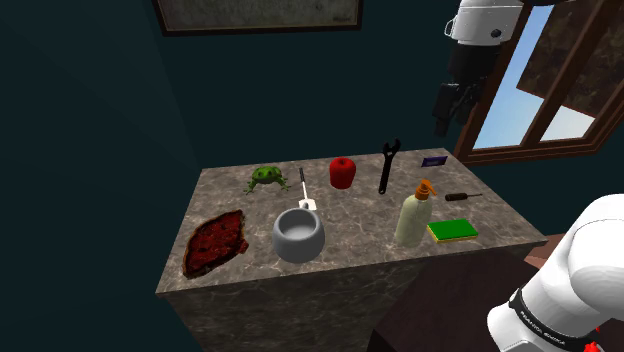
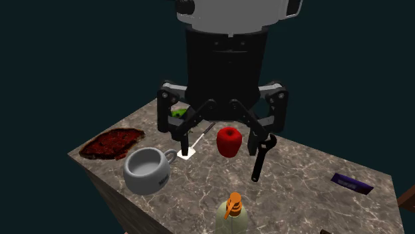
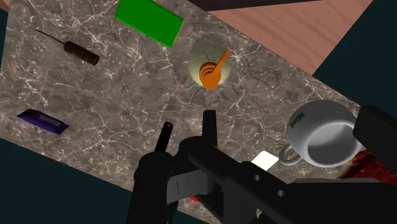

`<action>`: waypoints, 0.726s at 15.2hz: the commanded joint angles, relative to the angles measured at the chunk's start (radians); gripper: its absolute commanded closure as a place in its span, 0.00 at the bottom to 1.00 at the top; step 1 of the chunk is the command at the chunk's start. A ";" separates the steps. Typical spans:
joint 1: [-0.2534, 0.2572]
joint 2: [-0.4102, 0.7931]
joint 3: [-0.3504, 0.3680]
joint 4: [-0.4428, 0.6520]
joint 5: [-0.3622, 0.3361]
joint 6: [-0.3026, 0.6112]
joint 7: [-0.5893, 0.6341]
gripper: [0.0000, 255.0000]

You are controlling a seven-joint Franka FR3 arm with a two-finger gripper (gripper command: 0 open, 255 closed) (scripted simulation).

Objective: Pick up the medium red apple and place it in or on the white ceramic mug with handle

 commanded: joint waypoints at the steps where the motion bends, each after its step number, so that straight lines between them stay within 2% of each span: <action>1: 0.000 0.000 0.000 0.000 0.000 0.000 0.000 0.00; 11: 0.005 0.253 -0.092 -0.033 -0.038 0.343 -0.163 0.00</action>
